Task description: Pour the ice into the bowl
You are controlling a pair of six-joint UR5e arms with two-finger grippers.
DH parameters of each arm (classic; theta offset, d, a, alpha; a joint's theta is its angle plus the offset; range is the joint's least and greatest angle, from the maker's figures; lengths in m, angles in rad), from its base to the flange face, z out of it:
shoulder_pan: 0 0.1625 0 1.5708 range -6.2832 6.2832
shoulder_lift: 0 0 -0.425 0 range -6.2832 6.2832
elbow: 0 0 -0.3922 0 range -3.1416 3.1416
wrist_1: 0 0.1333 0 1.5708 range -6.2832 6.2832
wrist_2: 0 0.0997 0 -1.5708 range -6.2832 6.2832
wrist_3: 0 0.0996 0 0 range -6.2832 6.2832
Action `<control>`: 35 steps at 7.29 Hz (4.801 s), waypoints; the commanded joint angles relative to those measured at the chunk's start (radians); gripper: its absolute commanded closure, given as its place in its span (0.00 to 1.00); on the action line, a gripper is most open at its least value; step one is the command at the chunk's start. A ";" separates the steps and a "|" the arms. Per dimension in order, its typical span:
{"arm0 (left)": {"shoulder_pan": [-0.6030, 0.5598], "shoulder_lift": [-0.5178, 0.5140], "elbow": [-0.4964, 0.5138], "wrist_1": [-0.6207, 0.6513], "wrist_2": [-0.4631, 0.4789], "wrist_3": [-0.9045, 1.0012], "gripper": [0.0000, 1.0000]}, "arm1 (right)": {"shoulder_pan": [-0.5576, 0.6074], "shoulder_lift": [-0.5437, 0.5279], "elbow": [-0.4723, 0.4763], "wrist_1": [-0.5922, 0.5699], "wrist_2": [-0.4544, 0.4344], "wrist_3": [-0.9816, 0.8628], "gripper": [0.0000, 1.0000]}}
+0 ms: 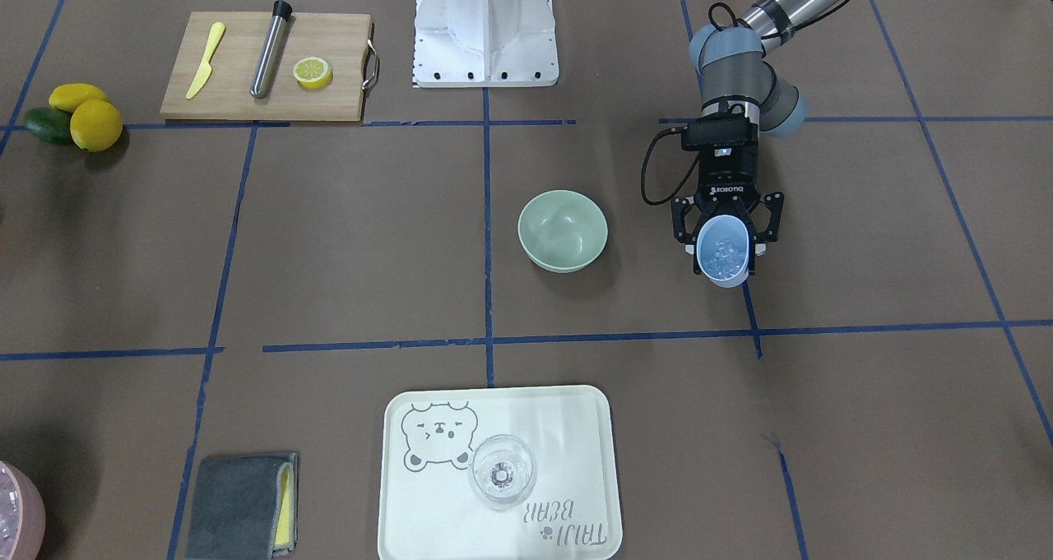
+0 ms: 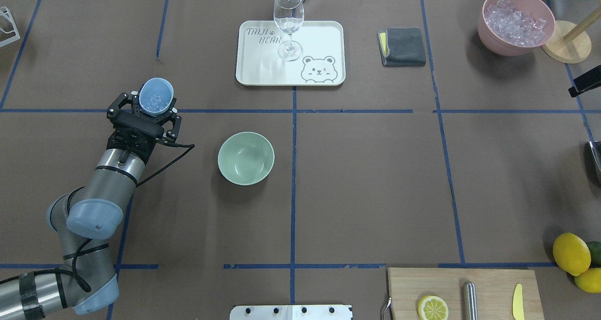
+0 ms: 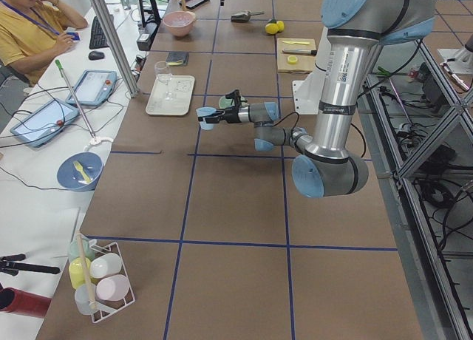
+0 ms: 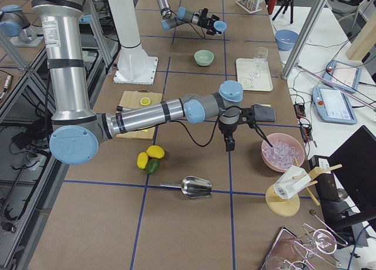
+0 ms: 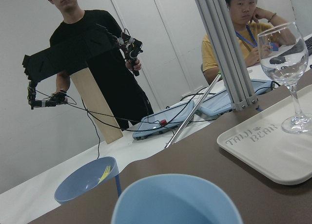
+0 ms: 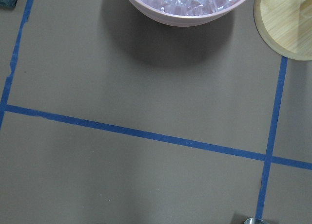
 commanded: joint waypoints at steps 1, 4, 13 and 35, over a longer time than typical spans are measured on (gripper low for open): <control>0.016 -0.022 -0.076 0.212 0.042 0.049 1.00 | 0.012 -0.008 0.000 0.000 0.000 -0.002 0.00; 0.151 -0.076 -0.059 0.234 0.250 0.379 1.00 | 0.017 -0.019 -0.001 0.000 0.000 0.000 0.00; 0.188 -0.165 -0.016 0.236 0.437 0.961 1.00 | 0.049 -0.042 -0.001 -0.002 0.006 0.000 0.00; 0.147 -0.165 -0.020 -0.237 0.029 0.453 1.00 | 0.063 -0.055 0.005 0.000 0.006 -0.011 0.00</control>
